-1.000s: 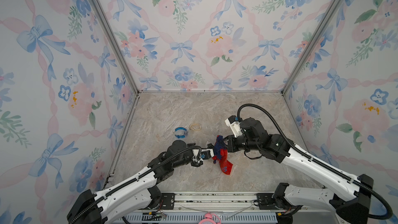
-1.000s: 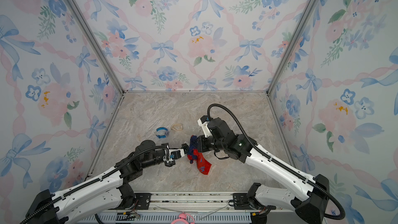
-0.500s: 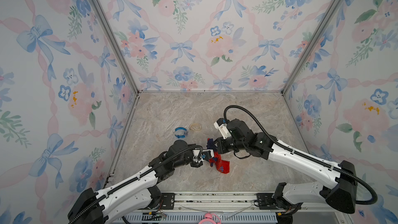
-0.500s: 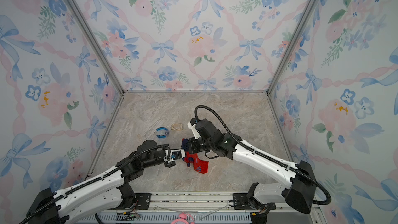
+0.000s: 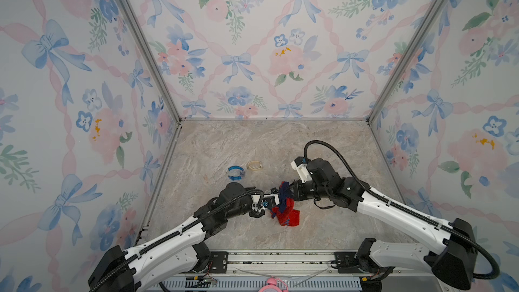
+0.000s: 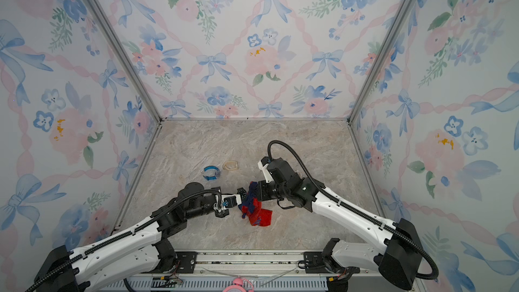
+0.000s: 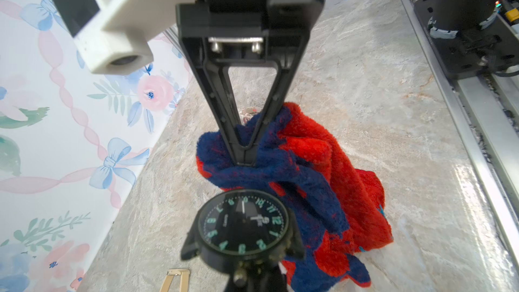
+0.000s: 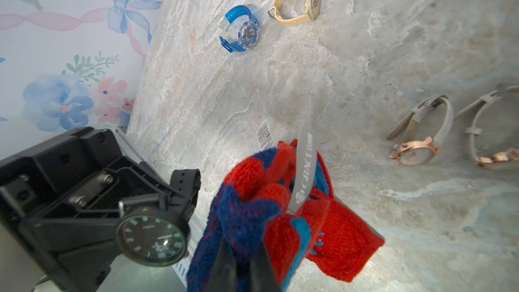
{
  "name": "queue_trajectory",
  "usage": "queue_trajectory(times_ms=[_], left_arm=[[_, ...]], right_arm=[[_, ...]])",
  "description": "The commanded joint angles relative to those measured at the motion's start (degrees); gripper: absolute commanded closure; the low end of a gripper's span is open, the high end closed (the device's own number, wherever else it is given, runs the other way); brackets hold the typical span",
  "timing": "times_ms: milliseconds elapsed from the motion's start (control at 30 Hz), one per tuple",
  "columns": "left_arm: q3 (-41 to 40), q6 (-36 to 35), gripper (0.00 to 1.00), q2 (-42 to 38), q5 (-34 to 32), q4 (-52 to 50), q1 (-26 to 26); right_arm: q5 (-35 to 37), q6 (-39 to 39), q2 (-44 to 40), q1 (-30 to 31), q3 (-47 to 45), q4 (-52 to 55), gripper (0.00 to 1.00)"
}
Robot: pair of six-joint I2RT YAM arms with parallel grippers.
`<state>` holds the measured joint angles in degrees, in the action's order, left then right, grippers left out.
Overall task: Wipe the watch dial
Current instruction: Wipe the dirt from the watch dial.
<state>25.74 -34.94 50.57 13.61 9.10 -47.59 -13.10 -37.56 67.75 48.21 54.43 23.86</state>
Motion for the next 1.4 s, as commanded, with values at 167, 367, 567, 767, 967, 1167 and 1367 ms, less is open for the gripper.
queue_trajectory(times_ms=[167,367,567,767,967,1167,1367], left_arm=[[1.2,0.2,0.95,0.0,1.7,1.2,0.0],[1.2,0.2,0.95,-0.1,2.3,1.2,0.0],[1.1,0.1,0.95,-0.7,1.8,1.6,0.0],[1.0,0.2,0.95,-0.5,1.7,1.8,0.0],[1.1,0.2,0.95,-0.1,1.5,1.6,0.0],[1.2,0.1,0.95,0.0,1.7,1.5,0.0],[1.2,0.2,0.95,0.1,1.8,1.6,-0.1]], right_arm=[[0.1,0.1,1.5,4.2,6.8,0.7,1.0],[-0.3,0.4,6.5,4.3,6.8,-1.7,1.0],[-0.9,-1.3,5.2,1.3,1.8,-3.0,1.0],[-1.0,-1.6,1.2,-0.4,-1.2,-1.2,1.0],[0.8,-0.9,-1.3,2.3,3.3,0.9,1.0],[1.1,-0.3,2.6,5.4,6.9,0.4,1.0],[0.4,-0.2,6.8,5.5,7.1,-1.6,1.0]])
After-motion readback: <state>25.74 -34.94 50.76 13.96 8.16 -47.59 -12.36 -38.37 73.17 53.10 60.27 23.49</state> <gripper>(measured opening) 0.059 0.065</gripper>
